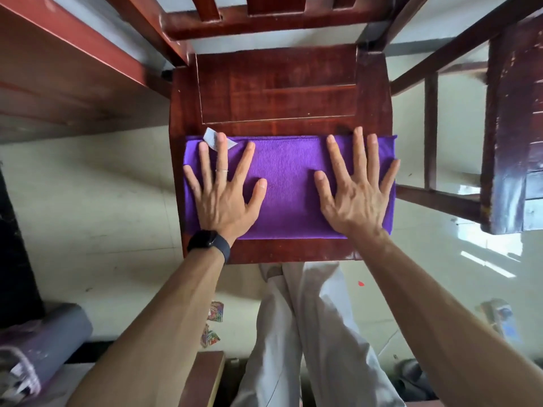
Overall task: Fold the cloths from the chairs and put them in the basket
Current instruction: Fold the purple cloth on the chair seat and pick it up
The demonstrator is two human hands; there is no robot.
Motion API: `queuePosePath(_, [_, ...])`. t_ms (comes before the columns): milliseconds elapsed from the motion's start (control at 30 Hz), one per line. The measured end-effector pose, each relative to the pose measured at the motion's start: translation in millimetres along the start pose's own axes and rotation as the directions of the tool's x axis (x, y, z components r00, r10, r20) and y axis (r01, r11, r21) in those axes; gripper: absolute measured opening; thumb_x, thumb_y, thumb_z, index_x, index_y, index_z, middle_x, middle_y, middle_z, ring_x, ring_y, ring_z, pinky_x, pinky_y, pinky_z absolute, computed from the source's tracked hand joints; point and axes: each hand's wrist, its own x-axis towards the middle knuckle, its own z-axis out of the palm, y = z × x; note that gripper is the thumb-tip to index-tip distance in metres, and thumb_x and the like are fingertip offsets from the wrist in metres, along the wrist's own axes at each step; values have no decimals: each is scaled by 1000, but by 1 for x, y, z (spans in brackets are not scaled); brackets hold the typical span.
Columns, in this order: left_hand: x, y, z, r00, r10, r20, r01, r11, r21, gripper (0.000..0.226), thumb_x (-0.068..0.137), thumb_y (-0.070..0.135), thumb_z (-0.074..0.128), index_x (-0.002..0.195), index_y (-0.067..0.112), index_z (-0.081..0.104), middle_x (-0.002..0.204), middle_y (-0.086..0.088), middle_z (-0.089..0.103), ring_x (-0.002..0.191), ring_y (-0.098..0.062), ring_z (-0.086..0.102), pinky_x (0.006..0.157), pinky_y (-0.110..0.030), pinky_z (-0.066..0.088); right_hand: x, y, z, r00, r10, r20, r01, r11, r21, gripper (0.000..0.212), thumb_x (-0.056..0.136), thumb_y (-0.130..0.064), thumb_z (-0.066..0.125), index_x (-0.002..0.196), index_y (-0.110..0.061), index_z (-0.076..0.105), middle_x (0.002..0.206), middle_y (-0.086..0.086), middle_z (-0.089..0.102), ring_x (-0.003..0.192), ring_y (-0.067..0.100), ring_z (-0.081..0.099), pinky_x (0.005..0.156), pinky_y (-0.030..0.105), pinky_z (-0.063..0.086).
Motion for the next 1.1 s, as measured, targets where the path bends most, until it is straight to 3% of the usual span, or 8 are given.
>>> queuePosePath(133, [53,4,-18,959,273,74,-276,961,27,63,94,58,39,154,46,21,167,-1,7,153,-35,5,113,-72,8,-47,2,-12,983,163,88,-168,984,55,74,94,-74,32,159,-43,17,170,0,10,156,23,7,120,65,7])
queuePosePath(333, [137,66,-53,712,691,127,-702,694,160,63,85,39,46,147,42,41,166,-5,16,152,-30,14,119,-63,7,-120,-9,-34,954,243,174,-263,959,103,70,88,-70,47,152,-44,36,159,0,37,137,26,41,110,49,28])
queuePosePath(433, [102,99,-62,864,494,96,-500,864,63,70,81,27,54,148,39,40,165,-4,17,152,-29,16,120,-60,11,-131,-9,-43,923,306,233,-361,898,252,55,87,-57,59,139,-39,53,140,-2,51,124,23,48,100,44,39])
queuePosePath(567, [0,93,-71,998,-23,63,41,953,-300,65,82,19,56,144,34,49,157,-10,35,141,-29,38,112,-48,33,-115,7,-50,759,507,408,-649,543,534,38,88,-34,73,111,-9,55,107,11,62,104,35,61,86,36,44])
queuePosePath(733, [-99,70,-57,744,-584,325,667,619,-416,40,84,29,69,122,18,64,116,-14,61,112,-34,54,91,-41,44,-92,22,-51,716,409,566,-674,615,408,35,89,-36,71,111,-12,59,96,-1,64,104,31,64,79,27,37])
queuePosePath(867, [-108,62,-49,618,-567,545,785,422,-453,25,87,38,68,98,15,71,101,-9,73,106,-29,62,93,-37,49,-86,26,-48,656,391,645,-705,623,340,39,89,-42,69,118,-17,68,113,3,71,111,29,64,92,31,45])
queuePosePath(967, [-105,50,-48,599,-495,630,801,379,-464,15,87,36,70,86,22,65,99,-9,74,101,-30,66,93,-40,50,-93,28,-51,633,409,658,-761,488,428,34,87,-40,74,112,-18,69,96,-4,69,97,23,65,92,35,51])
queuePosePath(1100, [-117,37,-67,552,-340,762,833,273,-482,22,92,33,67,94,17,53,102,-14,70,79,-29,70,74,-39,55,-119,23,-66,560,392,730,-827,309,469,24,88,-33,76,103,-19,62,90,4,72,68,19,70,70,44,62])
